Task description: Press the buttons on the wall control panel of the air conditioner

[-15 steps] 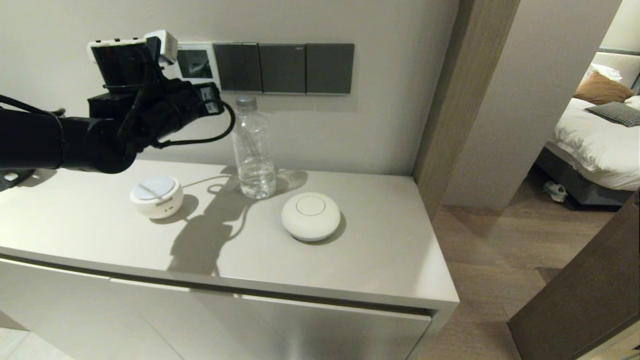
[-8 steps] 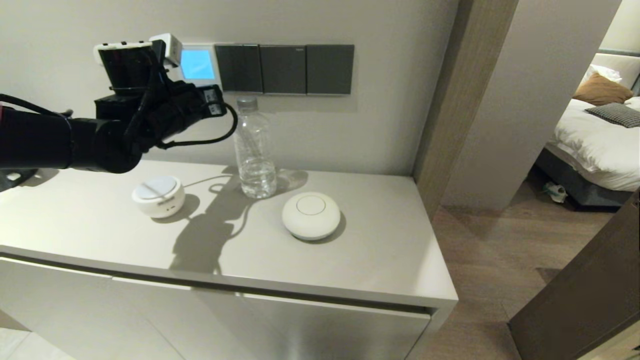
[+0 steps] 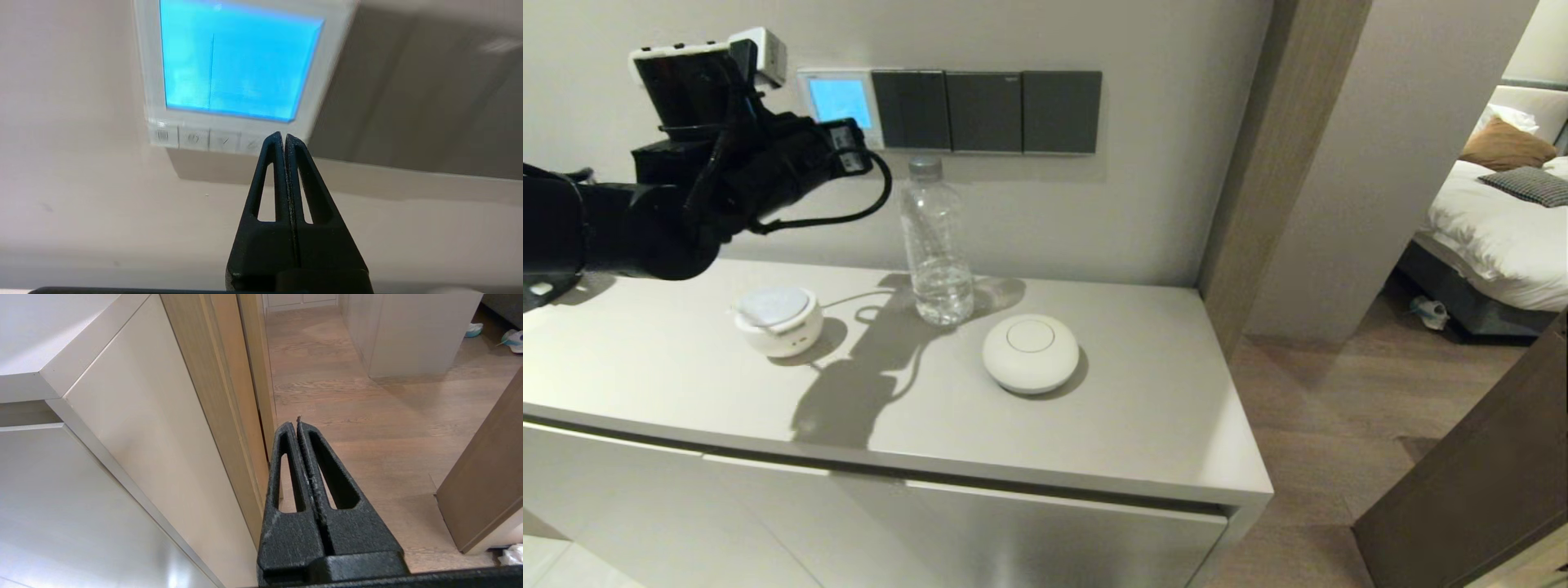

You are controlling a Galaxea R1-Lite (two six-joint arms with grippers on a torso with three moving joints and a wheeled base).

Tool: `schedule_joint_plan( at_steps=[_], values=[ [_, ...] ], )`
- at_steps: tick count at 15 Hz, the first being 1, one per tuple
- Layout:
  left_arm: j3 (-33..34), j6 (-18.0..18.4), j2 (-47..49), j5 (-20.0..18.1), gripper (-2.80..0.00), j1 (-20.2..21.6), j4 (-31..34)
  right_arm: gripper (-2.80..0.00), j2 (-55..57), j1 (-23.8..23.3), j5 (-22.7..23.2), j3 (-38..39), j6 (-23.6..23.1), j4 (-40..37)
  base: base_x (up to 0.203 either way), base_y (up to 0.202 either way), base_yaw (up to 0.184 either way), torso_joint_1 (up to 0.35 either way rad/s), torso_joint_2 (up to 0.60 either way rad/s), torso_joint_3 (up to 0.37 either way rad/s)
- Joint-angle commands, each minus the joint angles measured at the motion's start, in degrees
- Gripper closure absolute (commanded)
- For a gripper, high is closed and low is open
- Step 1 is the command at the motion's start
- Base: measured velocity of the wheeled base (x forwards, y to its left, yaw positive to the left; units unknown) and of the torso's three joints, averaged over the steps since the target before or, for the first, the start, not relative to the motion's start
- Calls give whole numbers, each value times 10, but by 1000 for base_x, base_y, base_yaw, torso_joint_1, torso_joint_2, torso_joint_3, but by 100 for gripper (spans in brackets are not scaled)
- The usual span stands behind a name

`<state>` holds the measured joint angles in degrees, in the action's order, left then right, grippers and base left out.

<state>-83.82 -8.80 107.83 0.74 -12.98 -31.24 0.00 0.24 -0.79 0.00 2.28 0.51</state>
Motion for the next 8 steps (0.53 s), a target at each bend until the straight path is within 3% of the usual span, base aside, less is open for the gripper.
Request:
schedule_joint_plan(
  at_steps=[1,3,8],
  values=[
    [24,-1,-59,0,0,0,-1,0,0,0,0,2,0,0,0,0,0,0,0,0],
    [57,-1,-106,0,0,0,0,0,1,0,0,2,0,0,0,0,0,0,0,0],
    [218,11,-277,0,0,-9,8,0,1,0,0,2,0,0,0,0,0,0,0,0]
  ],
)
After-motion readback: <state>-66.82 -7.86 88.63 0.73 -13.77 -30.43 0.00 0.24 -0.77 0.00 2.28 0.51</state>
